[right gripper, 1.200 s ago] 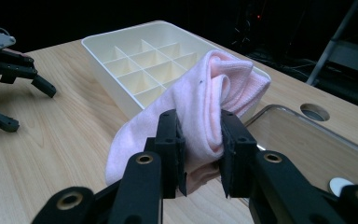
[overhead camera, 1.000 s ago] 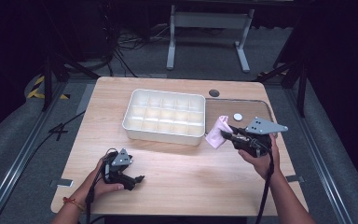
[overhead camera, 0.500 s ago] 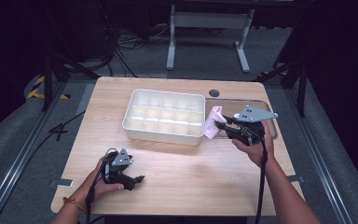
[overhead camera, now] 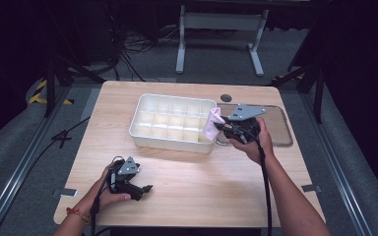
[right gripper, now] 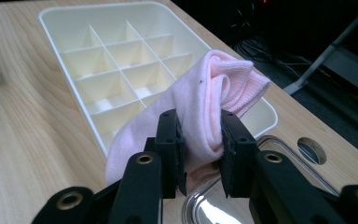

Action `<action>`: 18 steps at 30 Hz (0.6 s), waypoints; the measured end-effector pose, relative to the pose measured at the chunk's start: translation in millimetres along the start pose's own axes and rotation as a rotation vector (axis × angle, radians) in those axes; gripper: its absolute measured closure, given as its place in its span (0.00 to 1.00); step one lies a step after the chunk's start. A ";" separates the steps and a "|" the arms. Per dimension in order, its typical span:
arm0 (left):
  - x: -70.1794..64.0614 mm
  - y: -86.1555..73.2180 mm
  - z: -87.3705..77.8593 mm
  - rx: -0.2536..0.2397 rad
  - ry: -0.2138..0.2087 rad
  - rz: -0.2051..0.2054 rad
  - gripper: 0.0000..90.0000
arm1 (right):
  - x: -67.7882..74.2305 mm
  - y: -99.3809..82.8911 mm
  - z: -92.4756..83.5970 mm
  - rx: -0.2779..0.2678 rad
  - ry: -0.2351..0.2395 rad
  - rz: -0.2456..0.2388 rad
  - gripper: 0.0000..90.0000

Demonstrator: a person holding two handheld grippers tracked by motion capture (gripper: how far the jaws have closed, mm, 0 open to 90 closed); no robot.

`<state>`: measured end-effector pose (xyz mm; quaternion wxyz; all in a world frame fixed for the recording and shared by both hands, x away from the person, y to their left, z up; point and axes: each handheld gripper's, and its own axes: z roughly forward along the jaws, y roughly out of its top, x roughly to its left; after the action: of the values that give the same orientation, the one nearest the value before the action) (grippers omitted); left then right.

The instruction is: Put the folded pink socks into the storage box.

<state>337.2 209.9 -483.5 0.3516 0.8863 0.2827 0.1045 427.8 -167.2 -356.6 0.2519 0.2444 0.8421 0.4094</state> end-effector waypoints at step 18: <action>-0.1 -0.1 0.1 0.000 0.000 -0.001 0.10 | 9.6 0.9 40.3 0.152 -0.030 -0.116 0.80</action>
<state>337.2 209.9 -483.5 0.3516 0.8862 0.2833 0.1040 445.9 -137.9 -379.7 0.2686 0.2200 0.8796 0.3253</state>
